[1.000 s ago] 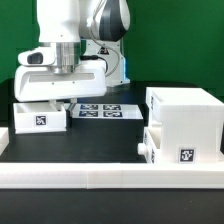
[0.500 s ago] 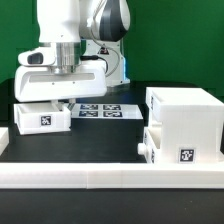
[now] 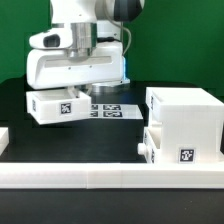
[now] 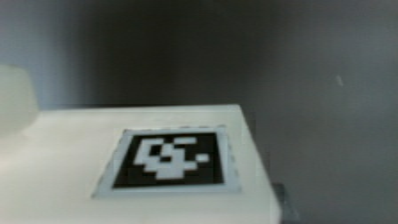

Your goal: Assemble drawer

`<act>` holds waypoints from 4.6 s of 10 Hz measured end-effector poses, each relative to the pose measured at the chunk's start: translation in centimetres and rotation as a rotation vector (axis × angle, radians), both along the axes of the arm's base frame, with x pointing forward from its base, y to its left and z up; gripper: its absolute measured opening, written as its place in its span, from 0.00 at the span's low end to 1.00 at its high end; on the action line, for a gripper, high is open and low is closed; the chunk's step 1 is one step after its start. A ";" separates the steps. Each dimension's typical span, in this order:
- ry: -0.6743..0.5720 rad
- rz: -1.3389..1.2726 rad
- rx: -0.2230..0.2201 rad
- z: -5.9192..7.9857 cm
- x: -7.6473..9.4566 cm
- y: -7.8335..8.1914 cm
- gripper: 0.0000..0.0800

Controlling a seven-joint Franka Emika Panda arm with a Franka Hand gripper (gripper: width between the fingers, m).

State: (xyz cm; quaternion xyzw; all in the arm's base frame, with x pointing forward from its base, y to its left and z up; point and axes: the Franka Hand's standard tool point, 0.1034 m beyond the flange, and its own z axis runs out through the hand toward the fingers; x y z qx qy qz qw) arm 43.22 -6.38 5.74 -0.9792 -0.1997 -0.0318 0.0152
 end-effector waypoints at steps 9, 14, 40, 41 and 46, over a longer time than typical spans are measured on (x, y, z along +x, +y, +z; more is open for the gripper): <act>-0.002 0.327 0.007 1.3 4.7 1.4 0.05; -0.006 0.819 -0.028 1.4 7.6 2.1 0.05; -0.010 1.099 -0.025 -0.1 10.7 5.5 0.05; -0.010 1.097 -0.025 0.1 10.9 5.6 0.05; -0.016 1.092 -0.027 -0.1 10.7 5.6 0.05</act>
Offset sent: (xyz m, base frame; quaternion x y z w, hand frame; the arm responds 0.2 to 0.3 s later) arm 0.0280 0.0160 0.0065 -0.0012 0.0107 0.0543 0.9985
